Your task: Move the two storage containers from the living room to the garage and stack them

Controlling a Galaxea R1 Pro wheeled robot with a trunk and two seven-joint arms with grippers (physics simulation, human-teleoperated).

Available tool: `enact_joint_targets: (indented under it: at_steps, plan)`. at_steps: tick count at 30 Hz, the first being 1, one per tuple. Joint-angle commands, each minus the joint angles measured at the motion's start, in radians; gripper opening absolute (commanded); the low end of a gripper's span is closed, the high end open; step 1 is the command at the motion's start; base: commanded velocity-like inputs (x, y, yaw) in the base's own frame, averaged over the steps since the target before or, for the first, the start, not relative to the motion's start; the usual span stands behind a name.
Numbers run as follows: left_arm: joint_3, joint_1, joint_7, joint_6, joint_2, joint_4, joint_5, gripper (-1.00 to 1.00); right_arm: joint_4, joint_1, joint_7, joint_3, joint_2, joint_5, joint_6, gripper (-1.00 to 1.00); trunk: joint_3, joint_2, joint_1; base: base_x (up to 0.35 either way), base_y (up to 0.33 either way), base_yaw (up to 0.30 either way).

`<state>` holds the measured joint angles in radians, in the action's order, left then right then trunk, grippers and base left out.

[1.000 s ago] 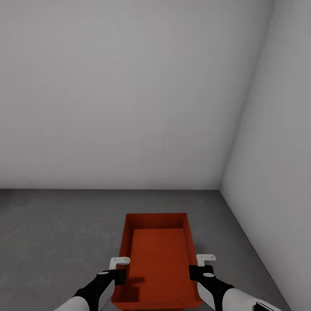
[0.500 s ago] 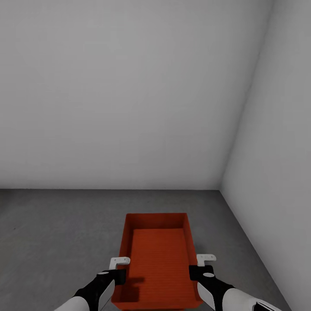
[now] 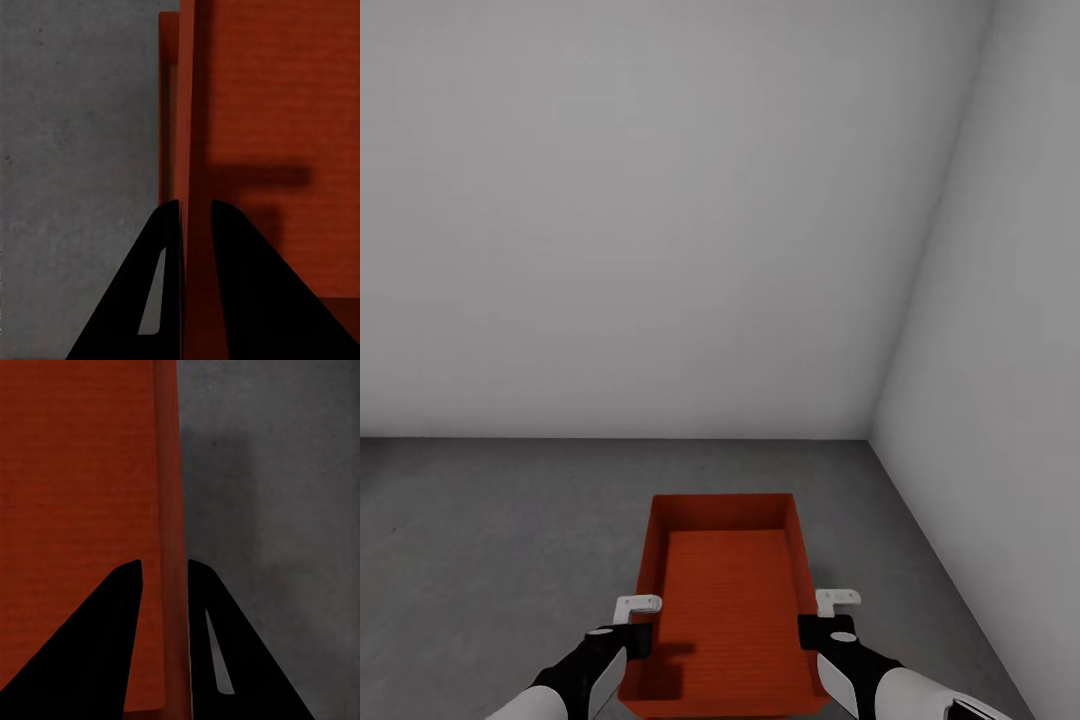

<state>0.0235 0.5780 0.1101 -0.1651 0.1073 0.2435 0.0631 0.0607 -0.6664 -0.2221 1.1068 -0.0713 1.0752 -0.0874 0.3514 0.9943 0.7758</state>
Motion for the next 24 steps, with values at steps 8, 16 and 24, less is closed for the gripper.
enact_joint_targets:
  at_steps: [8, 16, 24]
  plan:
    - [0.026, 0.000, -0.001, -0.012, 0.001, 0.005, 0.019, -1.00, -0.032, 0.000, -0.003, 0.021, 0.001, 0.019, -0.002, -1.00, 0.020, 0.043, 0.023, 0.000, 0.000, 0.000]
    - [0.026, 0.000, -0.001, -0.013, 0.000, 0.005, 0.020, -1.00, -0.032, -0.001, -0.003, 0.021, 0.001, 0.019, -0.002, -1.00, 0.045, 0.099, 0.054, 0.000, 0.000, 0.000]
    - [0.026, 0.000, -0.001, -0.012, -0.001, 0.005, 0.020, -1.00, -0.032, 0.000, -0.003, 0.021, 0.001, 0.019, -0.002, -1.00, 0.070, 0.155, 0.084, 0.000, 0.000, 0.000]
